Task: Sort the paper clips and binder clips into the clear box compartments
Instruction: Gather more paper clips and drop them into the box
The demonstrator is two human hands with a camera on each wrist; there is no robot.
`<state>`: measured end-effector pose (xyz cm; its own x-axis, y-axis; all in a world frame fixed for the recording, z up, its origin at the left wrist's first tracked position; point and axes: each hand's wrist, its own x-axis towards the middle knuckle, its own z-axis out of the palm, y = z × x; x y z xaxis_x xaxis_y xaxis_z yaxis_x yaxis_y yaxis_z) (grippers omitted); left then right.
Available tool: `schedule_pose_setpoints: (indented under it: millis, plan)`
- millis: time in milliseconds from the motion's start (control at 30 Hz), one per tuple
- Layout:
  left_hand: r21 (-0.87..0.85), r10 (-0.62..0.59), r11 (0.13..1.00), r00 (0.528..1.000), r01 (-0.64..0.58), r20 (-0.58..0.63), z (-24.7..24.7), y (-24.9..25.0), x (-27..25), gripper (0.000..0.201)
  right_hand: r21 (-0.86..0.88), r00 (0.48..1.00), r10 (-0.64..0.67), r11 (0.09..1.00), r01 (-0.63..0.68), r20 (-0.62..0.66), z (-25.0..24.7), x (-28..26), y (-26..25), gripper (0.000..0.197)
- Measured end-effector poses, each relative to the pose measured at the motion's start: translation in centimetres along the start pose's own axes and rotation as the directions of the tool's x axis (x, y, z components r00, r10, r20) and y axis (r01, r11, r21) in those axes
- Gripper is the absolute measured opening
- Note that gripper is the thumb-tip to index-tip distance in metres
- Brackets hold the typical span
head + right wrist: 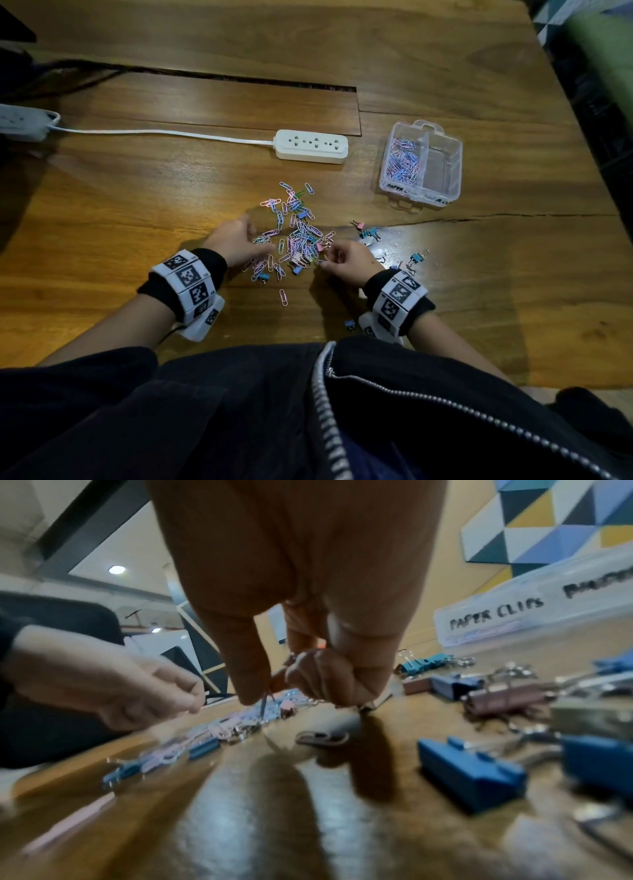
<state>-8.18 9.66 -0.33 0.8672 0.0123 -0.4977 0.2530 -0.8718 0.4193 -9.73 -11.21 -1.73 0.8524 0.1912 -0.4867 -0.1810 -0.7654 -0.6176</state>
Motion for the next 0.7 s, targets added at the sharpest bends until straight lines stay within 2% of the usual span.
schedule_pose_setpoints:
  millis: [67, 133, 167, 233, 367, 467, 533, 633, 667, 700]
  plan:
    - [0.096, -0.027, 0.995, 0.998, 0.022, 0.049, 0.3, -0.2, -0.2, 0.066, 0.241, 1.000, 0.014, 0.970, -0.010, -0.015, -0.6, -0.6, 0.2, 0.032]
    - [0.144, -0.018, 0.990, 0.998, 0.008, 0.068, 1.0, -0.4, -0.2, 0.084, 0.474, 0.999, 0.042, 0.880, -0.037, 0.001, -1.1, -1.2, 0.3, 0.033]
    - [0.162, 0.000, 0.987, 0.998, -0.012, 0.070, 1.4, -0.5, -0.2, 0.082, 0.558, 0.998, 0.055, 0.828, -0.052, 0.012, -1.4, -1.4, 0.4, 0.033]
    - [0.182, 0.044, 0.981, 0.995, -0.059, 0.087, 1.9, -0.2, -0.2, 0.066, 0.676, 0.997, 0.072, 0.734, -0.060, 0.010, -1.8, -1.5, 0.7, 0.034]
    - [0.257, 0.137, 0.951, 0.978, -0.174, 0.155, 2.3, 0.7, -0.3, 0.035, 0.752, 0.995, 0.094, 0.657, -0.049, -0.017, -1.9, -1.7, 0.9, 0.031]
    - [0.271, 0.208, 0.929, 0.960, -0.254, 0.186, 2.0, 0.7, 0.0, 0.023, 0.821, 0.995, 0.078, 0.564, -0.092, 0.058, -1.9, -2.0, 0.9, 0.029]
    - [0.175, 0.220, 0.950, 0.952, -0.258, 0.213, 1.8, 0.2, 0.4, 0.029, 0.847, 0.986, 0.089, 0.506, -0.165, 0.139, -1.7, -2.1, 1.0, 0.027]
    - [-0.140, 0.207, 0.974, 0.954, -0.180, 0.218, 1.4, -0.3, 0.7, 0.024, 0.914, 0.964, 0.140, 0.313, -0.260, 0.226, -1.5, -2.3, 0.9, 0.027]
    - [-0.291, 0.187, 0.949, 0.961, -0.123, 0.205, 1.2, -0.3, 0.7, 0.024, 0.916, 0.959, 0.165, 0.295, -0.272, 0.232, -1.4, -2.3, 1.0, 0.027]
    - [-0.453, 0.163, 0.889, 0.968, -0.059, 0.194, 0.9, -0.2, 0.6, 0.024, 0.904, 0.956, 0.195, 0.328, -0.275, 0.220, -1.4, -2.3, 0.9, 0.026]
